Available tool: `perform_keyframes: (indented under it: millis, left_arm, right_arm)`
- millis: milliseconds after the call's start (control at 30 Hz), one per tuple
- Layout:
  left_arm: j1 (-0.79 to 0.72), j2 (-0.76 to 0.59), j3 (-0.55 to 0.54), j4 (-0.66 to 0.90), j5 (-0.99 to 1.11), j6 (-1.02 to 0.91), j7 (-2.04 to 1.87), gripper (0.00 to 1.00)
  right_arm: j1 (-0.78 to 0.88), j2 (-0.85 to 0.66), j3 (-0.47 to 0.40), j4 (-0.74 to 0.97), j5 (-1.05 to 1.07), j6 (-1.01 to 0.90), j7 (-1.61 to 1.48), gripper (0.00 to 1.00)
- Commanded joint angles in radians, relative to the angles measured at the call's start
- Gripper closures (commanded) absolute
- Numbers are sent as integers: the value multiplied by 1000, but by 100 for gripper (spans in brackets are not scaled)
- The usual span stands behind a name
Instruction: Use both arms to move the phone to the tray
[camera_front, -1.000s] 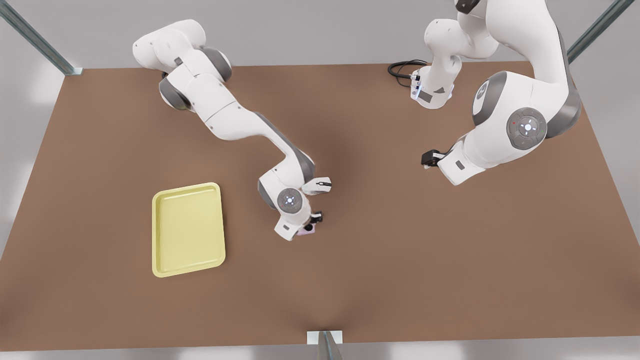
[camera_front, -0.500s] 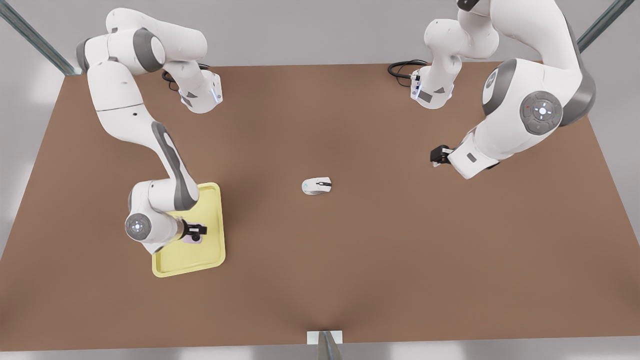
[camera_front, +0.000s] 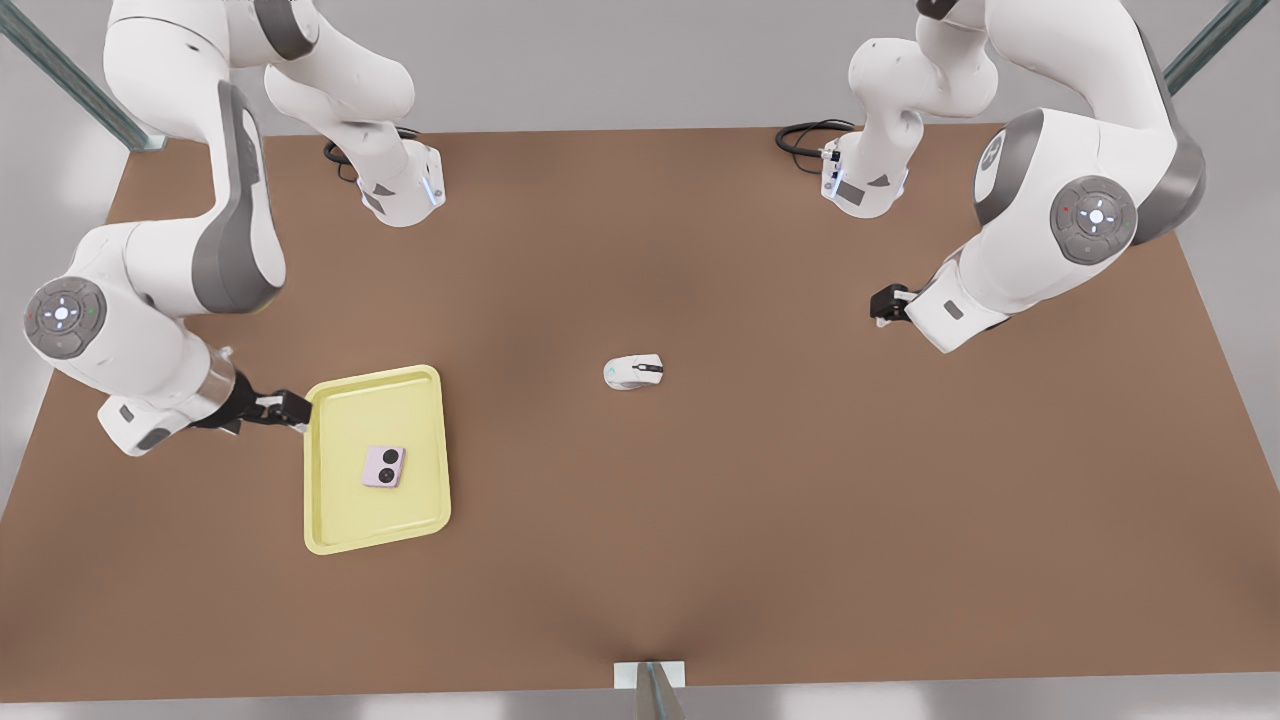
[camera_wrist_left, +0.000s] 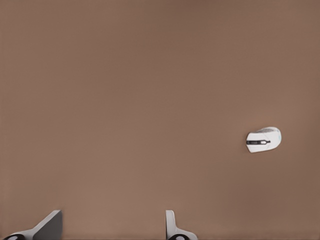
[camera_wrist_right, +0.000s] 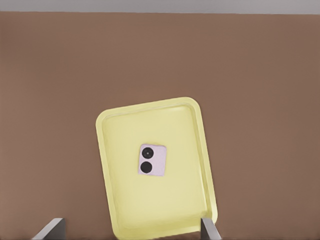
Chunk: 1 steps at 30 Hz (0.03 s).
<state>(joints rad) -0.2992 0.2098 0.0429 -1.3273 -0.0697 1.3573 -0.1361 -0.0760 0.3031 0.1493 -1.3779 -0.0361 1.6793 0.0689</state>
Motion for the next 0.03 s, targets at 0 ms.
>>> perform_keyframes:
  millis: [0]
  left_arm:
    - [0,-1,0,0,2,-14,-4,0]
  right_arm:
    - [4,13,4,48,25,-108,3,0]
